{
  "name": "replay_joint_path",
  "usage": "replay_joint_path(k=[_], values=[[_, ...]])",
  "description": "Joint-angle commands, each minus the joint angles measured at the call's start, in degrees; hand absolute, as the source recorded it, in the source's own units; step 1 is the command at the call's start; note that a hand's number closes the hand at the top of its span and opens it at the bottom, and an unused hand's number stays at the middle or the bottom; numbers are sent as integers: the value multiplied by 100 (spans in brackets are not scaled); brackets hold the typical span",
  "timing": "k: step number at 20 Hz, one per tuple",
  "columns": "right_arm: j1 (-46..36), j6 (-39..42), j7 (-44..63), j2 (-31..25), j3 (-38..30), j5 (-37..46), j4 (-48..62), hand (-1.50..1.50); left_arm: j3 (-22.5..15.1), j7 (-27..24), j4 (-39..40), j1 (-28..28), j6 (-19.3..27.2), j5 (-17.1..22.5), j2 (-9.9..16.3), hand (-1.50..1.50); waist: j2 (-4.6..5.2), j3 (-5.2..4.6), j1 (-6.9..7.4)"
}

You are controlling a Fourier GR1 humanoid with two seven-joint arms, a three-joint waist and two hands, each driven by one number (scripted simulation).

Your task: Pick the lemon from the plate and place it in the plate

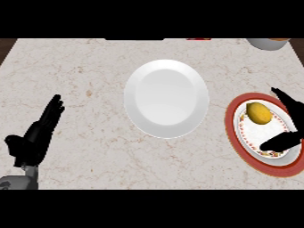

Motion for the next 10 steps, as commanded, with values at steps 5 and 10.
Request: replay_joint_path(k=[5, 10], values=[[-323, -45, -284, 705, -95, 688, 929, -150, 332, -106, -256, 427, -427, 3, 115, 0, -3, 1, 12], [-758, -166, -235, 1007, -128, 1312, 1637, -150, 41, 309, -359, 41, 61, -465, -427, 0, 2, 2, 20]])
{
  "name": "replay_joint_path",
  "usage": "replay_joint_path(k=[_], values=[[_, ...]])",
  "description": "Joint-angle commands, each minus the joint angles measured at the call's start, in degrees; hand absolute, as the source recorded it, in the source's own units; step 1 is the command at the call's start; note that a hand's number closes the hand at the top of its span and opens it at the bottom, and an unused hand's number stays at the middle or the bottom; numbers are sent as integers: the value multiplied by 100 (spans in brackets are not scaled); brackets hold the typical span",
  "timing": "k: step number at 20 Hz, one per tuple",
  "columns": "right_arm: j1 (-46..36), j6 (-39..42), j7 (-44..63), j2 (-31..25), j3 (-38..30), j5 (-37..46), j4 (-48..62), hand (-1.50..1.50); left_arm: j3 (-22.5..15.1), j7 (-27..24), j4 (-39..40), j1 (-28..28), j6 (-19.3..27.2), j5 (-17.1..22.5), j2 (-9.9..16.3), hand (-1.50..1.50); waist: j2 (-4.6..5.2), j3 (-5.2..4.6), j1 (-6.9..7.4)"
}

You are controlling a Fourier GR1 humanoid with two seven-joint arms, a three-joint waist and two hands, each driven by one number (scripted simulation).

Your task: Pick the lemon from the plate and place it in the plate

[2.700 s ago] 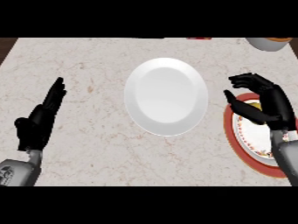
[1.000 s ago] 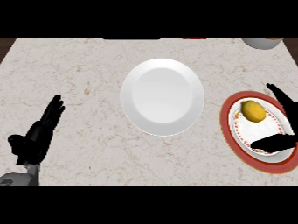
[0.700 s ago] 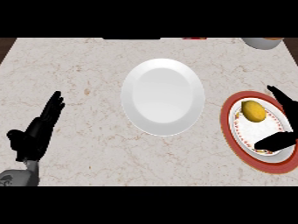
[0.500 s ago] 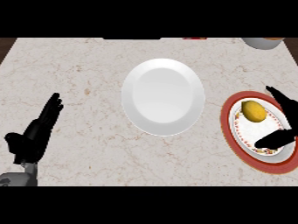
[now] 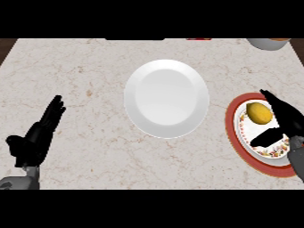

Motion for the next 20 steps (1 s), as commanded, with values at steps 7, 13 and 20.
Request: replay_joint_path(k=[7, 13, 20], values=[[-692, 142, -1061, 281, -503, 361, 1736, 150, 302, 16, -269, 141, -266, -110, 4, 0, 2, 1, 17], [-1041, -294, -1851, 588, -448, 749, 2630, 150, 346, -162, -131, 271, -525, -64, -55, 0, 13, 3, 60], [-888, -1033, -2077, 567, -462, 1208, 2225, 150, 177, 166, -323, 167, -182, -393, -377, 0, 0, 3, 20]])
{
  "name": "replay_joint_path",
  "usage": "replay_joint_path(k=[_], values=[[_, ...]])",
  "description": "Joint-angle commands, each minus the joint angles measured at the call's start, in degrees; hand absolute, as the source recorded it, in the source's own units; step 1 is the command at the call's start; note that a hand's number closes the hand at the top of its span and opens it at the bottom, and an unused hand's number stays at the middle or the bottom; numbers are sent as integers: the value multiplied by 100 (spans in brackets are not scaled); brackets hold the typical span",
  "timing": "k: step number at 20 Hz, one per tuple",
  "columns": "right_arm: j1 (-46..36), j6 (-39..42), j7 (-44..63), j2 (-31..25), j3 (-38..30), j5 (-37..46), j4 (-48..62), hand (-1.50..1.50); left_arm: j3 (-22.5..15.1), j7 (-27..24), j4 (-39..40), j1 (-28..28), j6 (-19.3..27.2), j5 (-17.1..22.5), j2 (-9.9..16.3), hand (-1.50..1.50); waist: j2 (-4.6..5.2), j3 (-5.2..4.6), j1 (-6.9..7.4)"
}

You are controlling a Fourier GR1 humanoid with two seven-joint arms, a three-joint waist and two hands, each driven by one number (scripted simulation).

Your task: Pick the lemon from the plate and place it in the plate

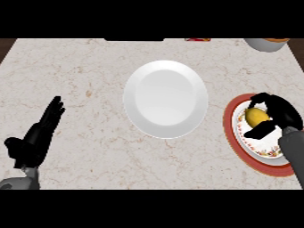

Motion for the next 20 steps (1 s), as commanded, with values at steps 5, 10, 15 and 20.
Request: replay_joint_path(k=[5, 10, 15, 20], values=[[1574, -1281, 1365, 488, 120, 487, -1755, 150, 207, 11, 81, 60, 47, 41, 47, 0, -62, 40, -331], [2958, -1986, 2175, 863, 394, 973, -3290, 150, 288, -31, -94, 468, -113, 129, 198, 0, -117, 30, -424], [3961, -1785, 3032, 967, 1085, 1739, -5533, 150, 311, -72, -158, 433, -22, 106, 142, 0, -90, 19, -407], [4460, -1315, 3964, 1028, 1617, 2835, -7637, 150, 226, 56, -138, 212, -19, 26, 126, 0, -29, 31, -255]])
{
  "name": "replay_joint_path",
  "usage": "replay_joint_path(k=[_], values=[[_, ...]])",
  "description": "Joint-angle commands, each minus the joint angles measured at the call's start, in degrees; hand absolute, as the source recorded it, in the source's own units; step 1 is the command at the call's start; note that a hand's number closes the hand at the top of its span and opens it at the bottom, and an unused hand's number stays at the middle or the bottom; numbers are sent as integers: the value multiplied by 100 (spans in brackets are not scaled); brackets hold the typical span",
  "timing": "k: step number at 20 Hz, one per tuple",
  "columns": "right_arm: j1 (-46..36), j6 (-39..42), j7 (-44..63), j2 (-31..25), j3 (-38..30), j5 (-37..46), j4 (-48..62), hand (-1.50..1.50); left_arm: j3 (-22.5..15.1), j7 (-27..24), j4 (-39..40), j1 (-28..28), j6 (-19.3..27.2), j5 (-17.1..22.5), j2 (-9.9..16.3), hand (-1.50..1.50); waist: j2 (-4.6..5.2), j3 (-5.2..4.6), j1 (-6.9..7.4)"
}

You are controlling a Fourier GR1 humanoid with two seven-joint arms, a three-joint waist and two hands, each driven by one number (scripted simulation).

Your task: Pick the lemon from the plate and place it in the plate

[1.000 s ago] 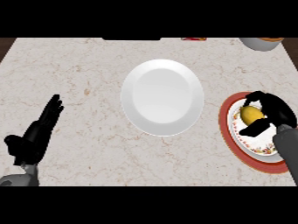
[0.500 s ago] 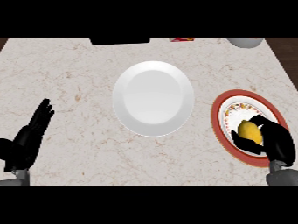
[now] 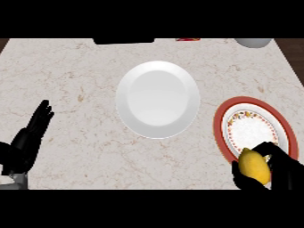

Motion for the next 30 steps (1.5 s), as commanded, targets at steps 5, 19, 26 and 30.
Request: replay_joint_path(k=[5, 19, 26, 30], values=[[230, 617, 1237, 483, 1059, 2333, -2291, 150, -92, 7, 166, -201, -94, -41, -93, 0, 80, 23, 246], [-3032, 2511, 2247, 1524, 1247, 1978, -881, 150, -9, -103, 278, -477, -202, -134, -209, 0, 108, 32, 375], [-4412, 1043, 2360, 1532, 837, 1047, 1484, 150, -58, -61, 200, -330, -277, -225, -179, 0, 117, 35, 444], [-5307, 714, 2187, 1533, 562, 593, 2521, 150, -69, -19, 356, -585, -211, -271, -303, 0, 119, 34, 420]])
